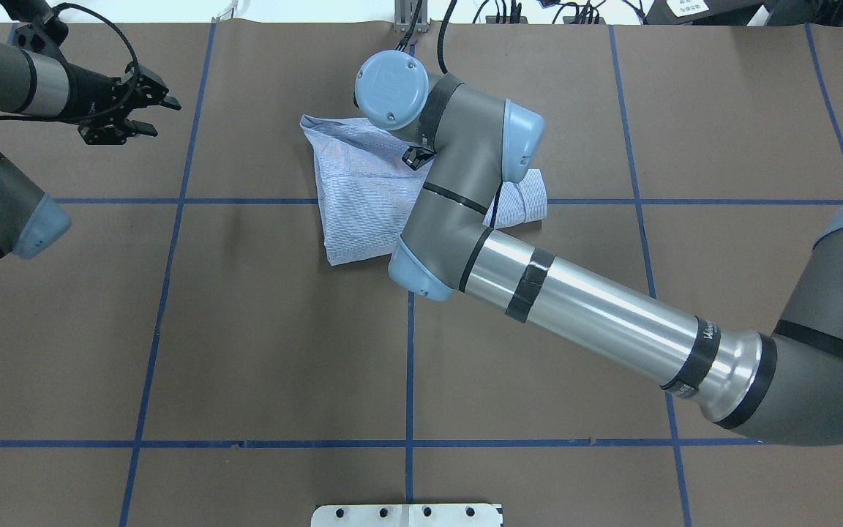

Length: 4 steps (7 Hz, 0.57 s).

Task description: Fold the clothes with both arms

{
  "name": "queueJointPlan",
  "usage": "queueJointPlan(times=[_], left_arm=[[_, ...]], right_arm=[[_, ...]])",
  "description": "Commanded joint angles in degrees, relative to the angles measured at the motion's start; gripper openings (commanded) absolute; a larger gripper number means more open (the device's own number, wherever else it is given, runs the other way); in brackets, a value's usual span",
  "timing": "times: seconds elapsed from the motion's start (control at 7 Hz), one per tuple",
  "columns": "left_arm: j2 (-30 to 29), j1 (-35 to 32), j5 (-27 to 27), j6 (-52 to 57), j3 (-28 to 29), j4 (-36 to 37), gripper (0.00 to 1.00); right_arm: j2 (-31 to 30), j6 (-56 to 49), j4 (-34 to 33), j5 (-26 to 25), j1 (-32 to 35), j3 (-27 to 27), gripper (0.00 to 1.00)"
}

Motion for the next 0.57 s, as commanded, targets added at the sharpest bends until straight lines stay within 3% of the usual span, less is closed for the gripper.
queueJointPlan(times=[0.0,0.43], left_arm=[[0.0,-0.04,0.0,0.01,-0.08,0.0,0.65],[0.09,-0.04,0.0,0.01,-0.08,0.0,0.65]], right_arm=[[3.15,-0.41,3.36,-1.19,2.41,-8.23,0.0],[6.84,-0.76,7.42,-4.88,2.94,-15.54,0.0]])
